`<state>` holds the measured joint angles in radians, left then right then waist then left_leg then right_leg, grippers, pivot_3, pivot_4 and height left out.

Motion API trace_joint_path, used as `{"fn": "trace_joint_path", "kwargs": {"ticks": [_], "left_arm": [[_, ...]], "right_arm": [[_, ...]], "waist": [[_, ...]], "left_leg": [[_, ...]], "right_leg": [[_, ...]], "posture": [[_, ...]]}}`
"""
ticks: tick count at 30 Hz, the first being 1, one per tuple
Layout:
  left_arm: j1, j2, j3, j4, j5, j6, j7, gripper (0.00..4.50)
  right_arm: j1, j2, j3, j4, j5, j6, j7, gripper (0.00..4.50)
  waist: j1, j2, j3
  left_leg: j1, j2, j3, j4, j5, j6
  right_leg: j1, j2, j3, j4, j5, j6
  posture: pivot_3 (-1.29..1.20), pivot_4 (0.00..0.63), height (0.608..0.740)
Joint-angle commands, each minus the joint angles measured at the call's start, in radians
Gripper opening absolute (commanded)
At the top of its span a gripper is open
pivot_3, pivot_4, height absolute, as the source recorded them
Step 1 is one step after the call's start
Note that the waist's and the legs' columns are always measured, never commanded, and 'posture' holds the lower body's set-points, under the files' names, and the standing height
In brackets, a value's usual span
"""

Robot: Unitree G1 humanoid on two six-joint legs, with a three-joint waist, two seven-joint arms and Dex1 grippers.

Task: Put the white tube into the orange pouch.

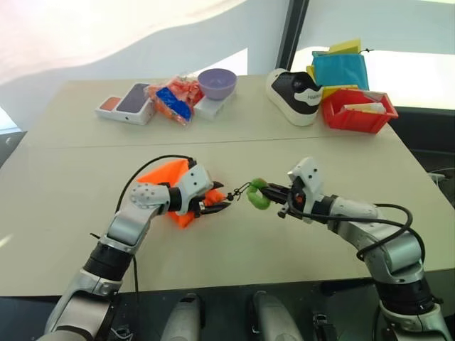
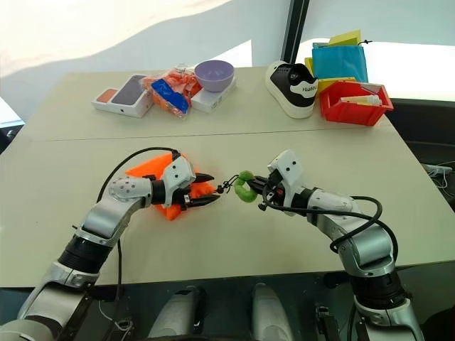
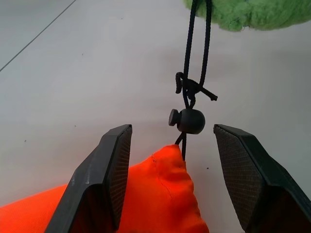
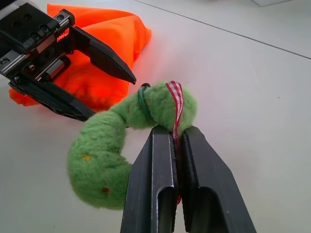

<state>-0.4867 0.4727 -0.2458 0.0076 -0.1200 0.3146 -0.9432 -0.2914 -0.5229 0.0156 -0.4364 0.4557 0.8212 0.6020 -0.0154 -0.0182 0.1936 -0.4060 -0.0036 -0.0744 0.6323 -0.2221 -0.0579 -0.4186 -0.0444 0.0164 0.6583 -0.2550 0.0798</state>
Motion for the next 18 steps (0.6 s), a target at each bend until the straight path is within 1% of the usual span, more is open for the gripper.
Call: {"fn": "trace_joint_path", "kwargs": {"ticks": [1, 9, 18], "left_arm": [[-0.024, 0.011, -0.020, 0.008, 0.039, -0.077, -0.002, 2.85], [-0.027, -0.003, -0.047, 0.031, 0.084, -0.147, 0.000, 2.85], [-0.033, -0.016, -0.051, 0.051, 0.090, -0.160, 0.000, 2.85]], "right_arm": [[-0.025, 0.007, -0.005, -0.030, 0.014, -0.020, 0.000, 0.00], [-0.034, 0.003, -0.006, -0.026, 0.016, -0.016, 0.003, 0.00], [-0.036, 0.003, -0.004, -0.024, 0.015, -0.016, 0.000, 0.00]], "waist": [[0.000, 0.000, 0.000], [0.001, 0.000, 0.000], [0.001, 0.000, 0.000]], "left_leg": [[0.000, 0.000, 0.000, 0.000, 0.000, 0.000], [0.000, 0.000, 0.000, 0.000, 0.000, 0.000], [0.000, 0.000, 0.000, 0.000, 0.000, 0.000]], "right_leg": [[0.000, 0.000, 0.000, 0.000, 0.000, 0.000], [0.000, 0.000, 0.000, 0.000, 0.000, 0.000], [0.000, 0.000, 0.000, 0.000, 0.000, 0.000]], "posture": [[0.00, 0.150, 0.740], [0.00, 0.150, 0.740], [0.00, 0.150, 0.740]]}}
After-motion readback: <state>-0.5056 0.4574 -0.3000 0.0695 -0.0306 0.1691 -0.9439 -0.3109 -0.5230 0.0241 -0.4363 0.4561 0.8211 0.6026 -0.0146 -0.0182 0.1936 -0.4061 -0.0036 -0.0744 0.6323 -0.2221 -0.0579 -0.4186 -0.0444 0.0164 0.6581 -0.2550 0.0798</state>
